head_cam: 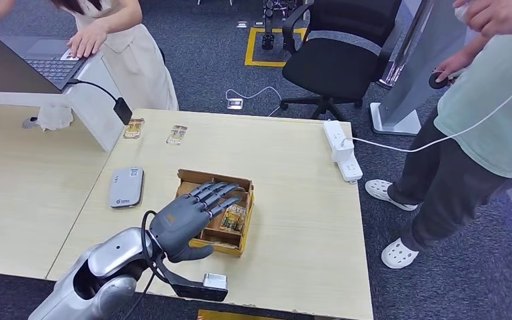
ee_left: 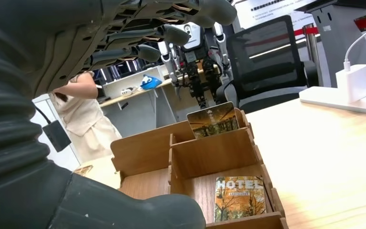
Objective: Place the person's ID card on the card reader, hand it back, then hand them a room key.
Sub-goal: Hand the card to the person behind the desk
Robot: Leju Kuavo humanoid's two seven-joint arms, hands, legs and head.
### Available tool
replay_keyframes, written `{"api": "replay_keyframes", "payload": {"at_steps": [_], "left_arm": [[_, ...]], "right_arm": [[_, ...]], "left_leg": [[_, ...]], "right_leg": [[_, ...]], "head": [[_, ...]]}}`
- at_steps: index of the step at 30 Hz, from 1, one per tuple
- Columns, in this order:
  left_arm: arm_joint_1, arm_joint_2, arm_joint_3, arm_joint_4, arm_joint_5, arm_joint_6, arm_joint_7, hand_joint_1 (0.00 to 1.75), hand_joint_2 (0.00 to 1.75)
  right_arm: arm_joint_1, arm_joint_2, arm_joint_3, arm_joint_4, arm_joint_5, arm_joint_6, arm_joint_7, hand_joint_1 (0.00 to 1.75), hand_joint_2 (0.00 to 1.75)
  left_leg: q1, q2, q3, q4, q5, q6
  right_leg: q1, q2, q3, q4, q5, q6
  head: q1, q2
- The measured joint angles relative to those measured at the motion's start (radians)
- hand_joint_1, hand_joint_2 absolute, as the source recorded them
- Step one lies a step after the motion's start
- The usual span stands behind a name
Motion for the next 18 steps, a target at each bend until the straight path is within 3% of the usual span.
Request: {"api": "replay_keyframes", "payload": {"at_steps": [6,10,18], "left_arm": [[0.025,-0.032,0.025,0.008,-0.151,0.019,0.086,0.00,1.75],[0.055,-0.068,0.076,0.027,-0.234,0.019,0.071,0.00,1.75],[0.083,-0.100,0.125,0.047,-0.252,0.019,0.066,0.00,1.75]], "right_arm": [[0.001,0.000,0.002,-0.008,-0.010,0.005,0.002,0.00,1.75],[0.001,0.000,0.006,-0.016,-0.024,0.013,0.011,0.00,1.75],[0.001,0.000,0.008,-0.022,-0.029,0.013,0.014,0.00,1.75]], "left_leg": [[0.000,0.000,0.000,0.000,0.000,0.000],[0.000,0.000,0.000,0.000,0.000,0.000],[0.000,0.000,0.000,0.000,0.000,0.000]], "right_leg": [[0.000,0.000,0.000,0.000,0.000,0.000],[0.000,0.000,0.000,0.000,0.000,0.000],[0.000,0.000,0.000,0.000,0.000,0.000]], "head": [[0.000,0.000],[0.000,0.000],[0.000,0.000]]}}
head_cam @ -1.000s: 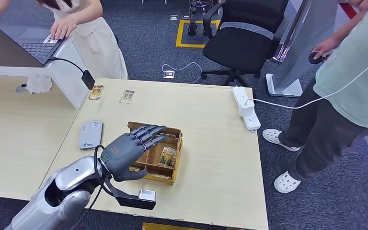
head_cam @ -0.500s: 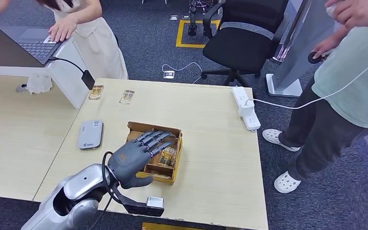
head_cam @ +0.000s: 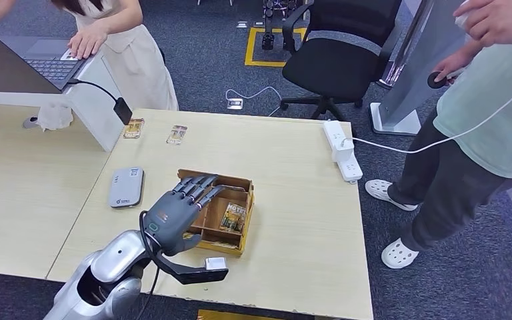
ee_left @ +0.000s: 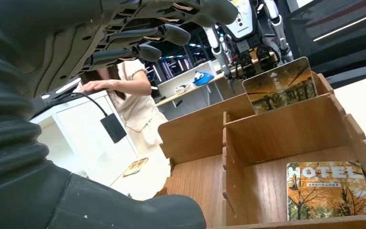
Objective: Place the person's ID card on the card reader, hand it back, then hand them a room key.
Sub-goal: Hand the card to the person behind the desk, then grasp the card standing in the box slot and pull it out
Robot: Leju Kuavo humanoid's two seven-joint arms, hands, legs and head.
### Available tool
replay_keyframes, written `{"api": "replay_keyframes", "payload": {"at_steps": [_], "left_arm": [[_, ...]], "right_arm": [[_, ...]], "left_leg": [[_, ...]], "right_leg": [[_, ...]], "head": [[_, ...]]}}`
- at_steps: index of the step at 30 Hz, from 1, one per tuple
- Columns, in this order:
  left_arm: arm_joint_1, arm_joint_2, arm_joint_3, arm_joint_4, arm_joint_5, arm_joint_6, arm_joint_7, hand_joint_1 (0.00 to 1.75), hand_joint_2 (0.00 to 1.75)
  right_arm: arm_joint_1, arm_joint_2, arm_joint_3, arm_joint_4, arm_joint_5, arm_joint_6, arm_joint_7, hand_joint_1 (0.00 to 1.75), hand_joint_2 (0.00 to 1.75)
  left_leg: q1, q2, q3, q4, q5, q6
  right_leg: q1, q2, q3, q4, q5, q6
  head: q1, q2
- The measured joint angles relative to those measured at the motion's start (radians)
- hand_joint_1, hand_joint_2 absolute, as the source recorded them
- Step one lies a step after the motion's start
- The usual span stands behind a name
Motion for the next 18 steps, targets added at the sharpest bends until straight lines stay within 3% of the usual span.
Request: {"api": "replay_keyframes", "payload": {"at_steps": [18], "left_arm": [[0.017,-0.018,0.018,0.004,-0.005,-0.004,-0.015,0.00,1.75]], "right_arm": [[0.000,0.000,0.001,-0.008,-0.001,0.002,0.004,0.00,1.75]], "left_leg": [[0.000,0.000,0.000,0.000,0.000,0.000]], "right_leg": [[0.000,0.000,0.000,0.000,0.000,0.000]], "head": [[0.000,0.000]]}}
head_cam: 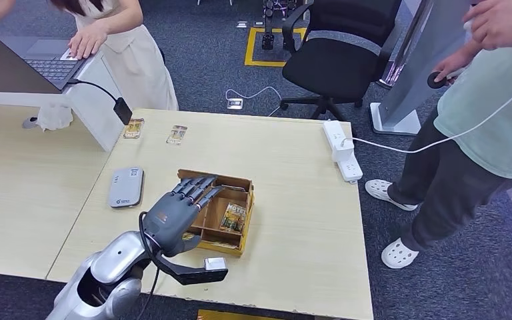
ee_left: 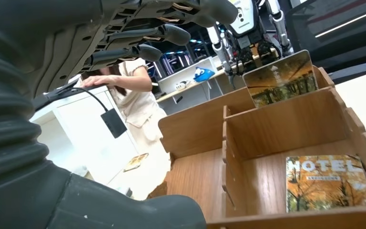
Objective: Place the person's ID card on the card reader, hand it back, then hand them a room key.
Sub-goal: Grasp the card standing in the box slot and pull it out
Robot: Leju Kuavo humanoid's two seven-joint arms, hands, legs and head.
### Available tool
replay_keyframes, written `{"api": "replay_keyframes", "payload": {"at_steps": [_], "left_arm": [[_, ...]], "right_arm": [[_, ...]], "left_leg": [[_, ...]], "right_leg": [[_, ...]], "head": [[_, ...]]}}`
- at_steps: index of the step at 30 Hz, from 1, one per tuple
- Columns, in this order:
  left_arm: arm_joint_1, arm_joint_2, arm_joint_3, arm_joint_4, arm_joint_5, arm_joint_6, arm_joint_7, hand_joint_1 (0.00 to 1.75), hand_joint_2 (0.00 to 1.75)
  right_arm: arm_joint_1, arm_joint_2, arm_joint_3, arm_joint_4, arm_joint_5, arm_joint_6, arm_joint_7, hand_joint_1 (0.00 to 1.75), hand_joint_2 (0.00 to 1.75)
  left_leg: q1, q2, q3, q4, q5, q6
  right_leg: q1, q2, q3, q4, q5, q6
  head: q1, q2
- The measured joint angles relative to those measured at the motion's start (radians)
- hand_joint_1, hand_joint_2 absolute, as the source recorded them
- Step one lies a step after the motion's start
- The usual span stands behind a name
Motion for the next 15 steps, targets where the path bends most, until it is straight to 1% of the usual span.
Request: {"api": "replay_keyframes", "payload": {"at_steps": [8,12,15], "left_arm": [[0.037,-0.019,0.007,0.000,0.013,-0.008,-0.033,0.00,1.75],[0.038,0.009,0.006,0.002,0.085,-0.034,-0.096,0.00,1.75],[0.039,0.037,0.003,0.008,0.118,-0.036,-0.113,0.00,1.75]], "right_arm": [[0.000,0.000,0.007,-0.010,-0.010,0.002,0.006,0.00,1.75],[-0.001,0.000,0.008,-0.010,0.004,0.001,-0.001,0.00,1.75],[-0.001,0.000,0.008,-0.010,0.015,0.001,-0.010,0.00,1.75]], "left_leg": [[0.000,0.000,0.000,0.000,0.000,0.000],[0.000,0.000,0.000,0.000,0.000,0.000],[0.000,0.000,0.000,0.000,0.000,0.000]], "right_leg": [[0.000,0.000,0.000,0.000,0.000,0.000],[0.000,0.000,0.000,0.000,0.000,0.000],[0.000,0.000,0.000,0.000,0.000,0.000]], "head": [[0.000,0.000],[0.000,0.000],[0.000,0.000]]}}
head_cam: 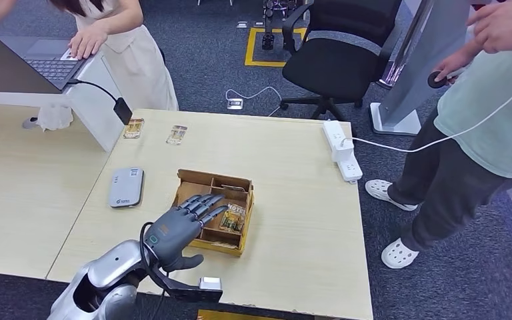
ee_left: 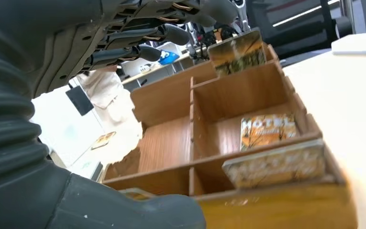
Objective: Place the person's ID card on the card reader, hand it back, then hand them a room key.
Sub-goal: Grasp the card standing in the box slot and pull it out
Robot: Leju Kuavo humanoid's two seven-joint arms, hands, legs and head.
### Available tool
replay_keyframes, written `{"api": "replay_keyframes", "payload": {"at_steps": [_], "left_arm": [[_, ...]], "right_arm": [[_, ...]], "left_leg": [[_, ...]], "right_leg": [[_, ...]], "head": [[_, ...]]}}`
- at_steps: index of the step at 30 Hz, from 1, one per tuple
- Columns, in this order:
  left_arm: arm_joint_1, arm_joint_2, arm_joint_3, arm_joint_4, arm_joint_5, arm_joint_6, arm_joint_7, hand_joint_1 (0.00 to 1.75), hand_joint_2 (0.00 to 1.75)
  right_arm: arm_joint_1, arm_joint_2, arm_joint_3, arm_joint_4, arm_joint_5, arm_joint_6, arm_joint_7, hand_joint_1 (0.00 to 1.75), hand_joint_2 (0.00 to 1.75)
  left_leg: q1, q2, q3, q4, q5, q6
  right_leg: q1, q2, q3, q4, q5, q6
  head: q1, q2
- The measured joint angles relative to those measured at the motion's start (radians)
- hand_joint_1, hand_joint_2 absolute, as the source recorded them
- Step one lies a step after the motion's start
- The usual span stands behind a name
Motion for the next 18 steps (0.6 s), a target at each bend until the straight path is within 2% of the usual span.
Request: {"api": "replay_keyframes", "payload": {"at_steps": [7,18], "left_arm": [[0.001,0.044,-0.018,0.012,0.025,0.000,-0.009,0.00,1.75],[0.001,0.062,-0.024,0.019,0.028,0.001,-0.009,0.00,1.75]], "right_arm": [[0.000,0.000,0.000,0.000,0.008,0.000,-0.008,0.00,1.75],[0.000,0.000,0.000,0.001,0.010,0.000,-0.009,0.00,1.75]], "left_leg": [[0.000,0.000,0.000,0.000,0.000,0.000],[0.000,0.000,0.000,0.000,0.000,0.000]], "right_leg": [[0.000,0.000,0.000,0.000,0.000,0.000],[0.000,0.000,0.000,0.000,0.000,0.000]], "head": [[0.000,0.000],[0.000,0.000]]}}
